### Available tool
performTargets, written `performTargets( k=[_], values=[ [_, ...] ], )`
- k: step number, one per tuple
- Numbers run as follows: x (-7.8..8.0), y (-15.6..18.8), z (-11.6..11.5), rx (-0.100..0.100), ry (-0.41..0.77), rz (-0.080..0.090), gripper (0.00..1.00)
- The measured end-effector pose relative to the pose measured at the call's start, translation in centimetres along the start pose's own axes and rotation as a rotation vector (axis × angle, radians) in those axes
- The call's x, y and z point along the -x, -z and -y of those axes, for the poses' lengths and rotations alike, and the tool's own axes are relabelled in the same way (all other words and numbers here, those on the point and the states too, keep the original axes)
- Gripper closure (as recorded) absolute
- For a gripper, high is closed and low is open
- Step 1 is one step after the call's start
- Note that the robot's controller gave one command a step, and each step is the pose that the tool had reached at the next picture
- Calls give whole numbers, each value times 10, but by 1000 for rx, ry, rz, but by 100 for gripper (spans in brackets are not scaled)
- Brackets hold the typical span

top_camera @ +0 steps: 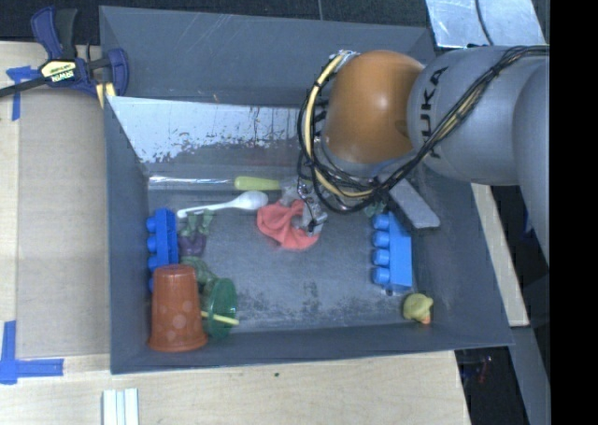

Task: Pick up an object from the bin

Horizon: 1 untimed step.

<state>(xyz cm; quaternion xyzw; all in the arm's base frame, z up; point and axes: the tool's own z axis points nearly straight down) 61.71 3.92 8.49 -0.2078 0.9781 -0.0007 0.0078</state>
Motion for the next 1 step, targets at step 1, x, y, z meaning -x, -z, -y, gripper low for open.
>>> performTargets(
  k=[1],
  values=[
    [0,0,0,0,-1,0,100]
  ],
)
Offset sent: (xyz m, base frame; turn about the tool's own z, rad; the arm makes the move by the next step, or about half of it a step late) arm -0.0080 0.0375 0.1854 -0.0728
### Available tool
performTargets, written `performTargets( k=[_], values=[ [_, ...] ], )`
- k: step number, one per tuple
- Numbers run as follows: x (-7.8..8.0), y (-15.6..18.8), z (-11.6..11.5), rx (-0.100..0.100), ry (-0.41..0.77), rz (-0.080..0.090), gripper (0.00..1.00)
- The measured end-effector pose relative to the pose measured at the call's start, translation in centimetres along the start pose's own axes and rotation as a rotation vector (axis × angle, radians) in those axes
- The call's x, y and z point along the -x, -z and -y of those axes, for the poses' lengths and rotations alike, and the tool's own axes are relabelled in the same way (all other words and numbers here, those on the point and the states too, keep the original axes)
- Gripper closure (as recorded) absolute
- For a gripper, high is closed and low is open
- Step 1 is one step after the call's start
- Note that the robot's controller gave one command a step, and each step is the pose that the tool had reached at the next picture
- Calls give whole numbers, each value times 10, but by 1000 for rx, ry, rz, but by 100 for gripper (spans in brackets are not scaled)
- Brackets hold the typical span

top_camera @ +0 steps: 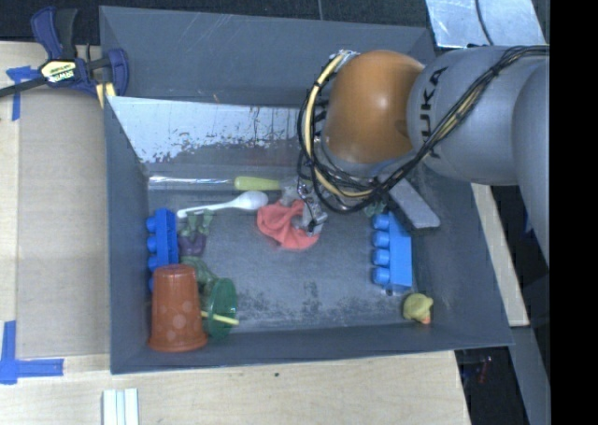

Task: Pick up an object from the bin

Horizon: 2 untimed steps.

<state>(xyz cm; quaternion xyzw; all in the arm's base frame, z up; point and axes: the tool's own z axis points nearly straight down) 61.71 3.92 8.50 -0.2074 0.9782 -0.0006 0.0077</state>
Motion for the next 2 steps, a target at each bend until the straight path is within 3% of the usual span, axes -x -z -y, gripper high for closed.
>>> performTargets(
  k=[1,2],
  values=[
    [4,78,-15,1,31,-2,100],
    [2,161,-5,2,49,-6,100]
  ],
)
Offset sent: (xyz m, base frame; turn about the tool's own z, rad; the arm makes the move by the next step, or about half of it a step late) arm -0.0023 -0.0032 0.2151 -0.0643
